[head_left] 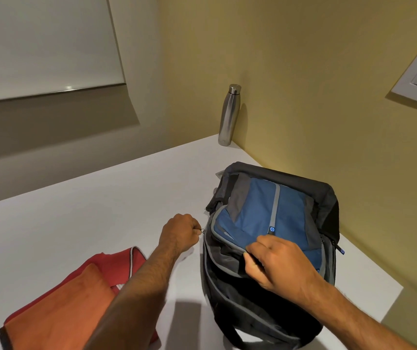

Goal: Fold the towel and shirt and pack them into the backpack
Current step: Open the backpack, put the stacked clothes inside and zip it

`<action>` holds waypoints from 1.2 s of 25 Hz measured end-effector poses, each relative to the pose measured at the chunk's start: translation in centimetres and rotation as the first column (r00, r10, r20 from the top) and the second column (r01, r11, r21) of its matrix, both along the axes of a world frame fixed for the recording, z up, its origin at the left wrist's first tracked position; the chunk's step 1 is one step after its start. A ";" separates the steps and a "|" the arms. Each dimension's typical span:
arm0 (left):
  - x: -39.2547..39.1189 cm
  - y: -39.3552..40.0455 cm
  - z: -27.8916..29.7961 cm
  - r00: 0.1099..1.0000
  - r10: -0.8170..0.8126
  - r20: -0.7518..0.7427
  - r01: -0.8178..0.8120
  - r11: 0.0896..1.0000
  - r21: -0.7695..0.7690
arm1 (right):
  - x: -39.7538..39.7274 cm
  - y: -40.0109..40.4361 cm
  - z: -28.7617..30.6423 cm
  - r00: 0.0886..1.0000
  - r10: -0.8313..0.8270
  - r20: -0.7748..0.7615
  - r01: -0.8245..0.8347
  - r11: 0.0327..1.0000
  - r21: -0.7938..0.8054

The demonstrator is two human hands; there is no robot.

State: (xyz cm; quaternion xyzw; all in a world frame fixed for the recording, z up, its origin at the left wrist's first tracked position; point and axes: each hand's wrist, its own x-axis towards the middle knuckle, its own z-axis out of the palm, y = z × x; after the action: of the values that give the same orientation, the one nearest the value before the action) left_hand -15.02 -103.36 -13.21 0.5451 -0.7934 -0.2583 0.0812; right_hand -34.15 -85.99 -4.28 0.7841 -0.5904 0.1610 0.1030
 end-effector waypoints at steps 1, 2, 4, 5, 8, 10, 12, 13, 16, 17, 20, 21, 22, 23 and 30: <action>-0.4 -0.7 -0.1 1.000 0.000 0.008 0.001 1.000 -0.007 | -0.1 0.0 -0.1 1.000 0.005 0.000 -0.005 1.000 -0.006; -0.9 -1.5 -0.2 1.000 -0.005 0.015 0.005 1.000 -0.014 | -0.3 0.0 -0.1 1.000 0.011 0.000 -0.011 1.000 -0.012; -1.8 -2.6 -0.5 1.000 -0.012 0.027 0.012 1.000 -0.021 | -0.5 0.0 -0.1 1.000 0.023 0.003 -0.023 1.000 -0.021; -2.2 -3.2 -0.7 0.999 -0.011 0.033 0.012 1.000 -0.027 | -0.6 0.0 -0.1 1.000 0.029 0.004 -0.029 0.999 -0.021; -3.3 -4.4 -1.3 0.999 -0.005 0.054 0.008 0.999 -0.047 | -0.7 0.2 0.2 0.999 0.045 -0.001 -0.045 0.999 -0.003; -4.0 -4.9 -1.3 0.997 0.000 0.075 0.006 0.998 -0.068 | -0.8 0.3 0.4 0.998 0.057 0.006 -0.057 0.998 0.006; -4.8 -5.1 -1.3 0.994 0.015 0.107 -0.005 0.995 -0.098 | -1.0 0.3 0.4 0.997 0.069 0.028 -0.070 0.997 0.014; -5.1 -5.1 -1.4 0.992 0.027 0.126 -0.012 0.993 -0.115 | -1.0 0.3 0.3 0.996 0.076 0.043 -0.077 0.997 0.019; -5.5 -4.9 -1.8 0.985 0.049 0.167 -0.024 0.989 -0.145 | -0.9 0.4 -0.1 0.994 0.082 0.069 -0.084 0.996 0.029; -5.5 -4.7 -2.1 0.985 0.051 0.168 -0.026 0.989 -0.145 | -0.8 0.5 -0.2 0.994 0.080 0.071 -0.082 0.996 0.032; -5.1 -4.4 -2.5 0.994 0.056 0.094 -0.046 0.994 -0.101 | -0.5 0.7 -0.8 0.995 0.078 0.066 -0.081 0.996 0.040; -4.9 -4.3 -2.7 0.997 0.061 0.037 -0.058 0.995 -0.075 | -0.5 0.7 -1.0 0.995 0.080 0.057 -0.082 0.996 0.046; -4.6 -4.0 -2.8 0.997 0.070 -0.025 -0.072 0.996 -0.051 | -0.3 0.8 -1.0 0.996 0.081 0.045 -0.084 0.995 0.058; -4.3 -3.5 -2.9 0.994 0.080 -0.078 -0.083 0.996 -0.035 | -0.2 0.9 -1.1 0.996 0.081 0.030 -0.083 0.994 0.073; 0.6 1.6 -3.5 0.967 0.172 -0.189 -0.174 0.985 0.010 | 1.3 1.8 -3.2 0.998 0.058 0.001 -0.057 0.980 0.189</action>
State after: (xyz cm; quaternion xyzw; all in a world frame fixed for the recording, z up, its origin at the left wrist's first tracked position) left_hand -14.39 -101.73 -16.74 0.5849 -0.7324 -0.2983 0.1804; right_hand -32.80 -84.17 -7.52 0.8075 -0.5799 0.1054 0.0245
